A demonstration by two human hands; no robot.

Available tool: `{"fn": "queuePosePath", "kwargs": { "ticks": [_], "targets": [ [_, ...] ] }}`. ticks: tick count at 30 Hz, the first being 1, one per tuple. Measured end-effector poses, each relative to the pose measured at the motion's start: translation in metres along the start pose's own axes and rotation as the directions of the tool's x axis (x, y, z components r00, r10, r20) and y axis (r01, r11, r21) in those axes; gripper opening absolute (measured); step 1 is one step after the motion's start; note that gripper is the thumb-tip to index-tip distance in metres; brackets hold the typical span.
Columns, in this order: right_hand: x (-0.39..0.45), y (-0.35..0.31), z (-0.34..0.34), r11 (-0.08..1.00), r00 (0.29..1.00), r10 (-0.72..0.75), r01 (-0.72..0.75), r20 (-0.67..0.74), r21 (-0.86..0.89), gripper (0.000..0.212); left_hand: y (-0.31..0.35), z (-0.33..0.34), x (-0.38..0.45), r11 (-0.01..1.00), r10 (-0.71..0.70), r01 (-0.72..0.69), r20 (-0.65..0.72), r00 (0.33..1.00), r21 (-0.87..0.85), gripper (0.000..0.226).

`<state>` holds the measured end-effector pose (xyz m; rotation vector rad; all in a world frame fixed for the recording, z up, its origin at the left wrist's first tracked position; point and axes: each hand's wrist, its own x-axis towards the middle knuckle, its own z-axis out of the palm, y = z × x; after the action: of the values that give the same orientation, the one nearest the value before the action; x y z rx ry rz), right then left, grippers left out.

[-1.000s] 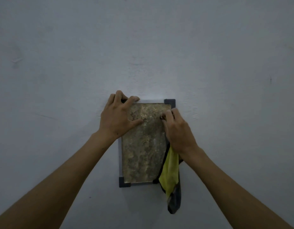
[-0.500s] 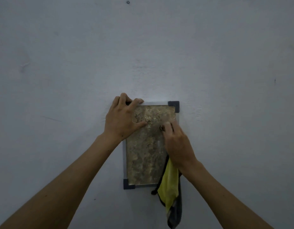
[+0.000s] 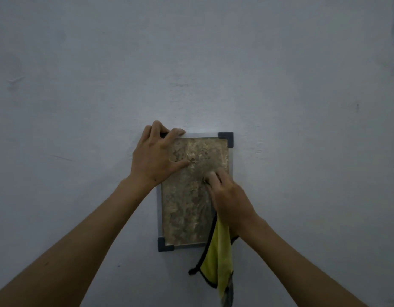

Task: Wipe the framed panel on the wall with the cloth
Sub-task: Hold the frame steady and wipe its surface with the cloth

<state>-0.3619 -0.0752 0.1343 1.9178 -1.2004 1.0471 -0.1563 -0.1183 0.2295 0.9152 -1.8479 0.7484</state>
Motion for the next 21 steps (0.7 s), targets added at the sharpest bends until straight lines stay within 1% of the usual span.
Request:
{"fn": "queuePosePath", "kwargs": {
  "ticks": [1, 2, 4, 6, 7, 8, 9, 11, 12, 14, 16, 17, 18, 19, 21],
  "targets": [
    [-0.008, 0.001, 0.001, 1.000, 0.999, -0.026, 0.027, 0.036, -0.014, 0.013, 0.000, 0.000, 0.000, 1.000, -0.001, 0.001, 0.002, 1.000, 0.002, 0.075],
    [-0.009, 0.005, 0.000, 1.000, 0.999, -0.017, 0.017, 0.038, -0.015, 0.013, 0.001, 0.001, 0.000, 1.000, -0.005, 0.005, 0.003, 1.000, 0.001, 0.075],
    [-0.001, 0.014, -0.004, 0.996, 0.994, 0.089, -0.088, -0.060, 0.010, 0.010, 0.002, 0.001, -0.001, 1.000, -0.011, 0.011, 0.007, 1.000, -0.005, 0.075],
    [0.007, 0.017, -0.006, 0.973, 0.957, 0.230, -0.219, -0.178, 0.079, 0.014, 0.002, 0.001, 0.000, 1.000, -0.016, 0.016, 0.010, 1.000, -0.008, 0.074],
    [0.008, 0.014, -0.004, 0.960, 0.940, 0.278, -0.262, -0.199, 0.103, 0.016, 0.002, 0.000, 0.000, 1.000, -0.015, 0.015, 0.010, 1.000, -0.008, 0.074],
    [0.005, 0.010, 0.000, 0.955, 0.937, 0.294, -0.280, -0.187, 0.100, 0.016, 0.001, 0.000, 0.000, 1.000, -0.015, 0.015, 0.009, 1.000, -0.007, 0.074],
    [0.000, 0.004, 0.005, 0.961, 0.949, 0.276, -0.267, -0.153, 0.077, 0.016, 0.000, 0.000, 0.000, 1.000, -0.018, 0.018, 0.007, 1.000, -0.007, 0.074],
    [-0.013, -0.003, 0.011, 0.981, 0.979, 0.196, -0.194, -0.062, 0.027, 0.016, 0.000, 0.002, 0.000, 1.000, -0.019, 0.019, 0.003, 1.000, -0.008, 0.074],
    [-0.016, -0.002, 0.011, 0.983, 0.983, 0.180, -0.179, -0.042, 0.030, 0.016, 0.000, 0.002, -0.001, 1.000, -0.016, 0.016, 0.001, 1.000, -0.009, 0.074],
    [-0.011, 0.002, 0.007, 0.971, 0.968, 0.233, -0.227, -0.095, 0.072, 0.014, 0.000, 0.003, -0.001, 1.000, -0.013, 0.013, -0.003, 1.000, -0.006, 0.074],
    [-0.003, 0.003, 0.004, 0.932, 0.919, 0.355, -0.333, -0.172, 0.141, 0.014, 0.000, 0.002, -0.001, 1.000, -0.018, 0.018, 0.004, 1.000, -0.007, 0.075],
    [-0.002, 0.000, 0.004, 0.914, 0.898, 0.398, -0.371, -0.189, 0.165, 0.014, 0.000, 0.002, -0.001, 1.000, -0.021, 0.021, 0.008, 1.000, -0.009, 0.075],
    [-0.003, -0.005, 0.006, 0.908, 0.893, 0.412, -0.384, -0.182, 0.168, 0.015, 0.000, 0.002, -0.001, 1.000, -0.024, 0.024, 0.009, 1.000, -0.012, 0.075],
    [-0.005, -0.010, 0.009, 0.913, 0.905, 0.398, -0.376, -0.150, 0.155, 0.017, 0.000, 0.002, 0.000, 1.000, -0.026, 0.026, 0.009, 1.000, -0.013, 0.075],
    [-0.014, -0.016, 0.013, 0.946, 0.949, 0.311, -0.304, -0.054, 0.116, 0.022, 0.000, 0.003, -0.001, 1.000, -0.024, 0.024, 0.002, 1.000, -0.015, 0.076]
  ]
}}
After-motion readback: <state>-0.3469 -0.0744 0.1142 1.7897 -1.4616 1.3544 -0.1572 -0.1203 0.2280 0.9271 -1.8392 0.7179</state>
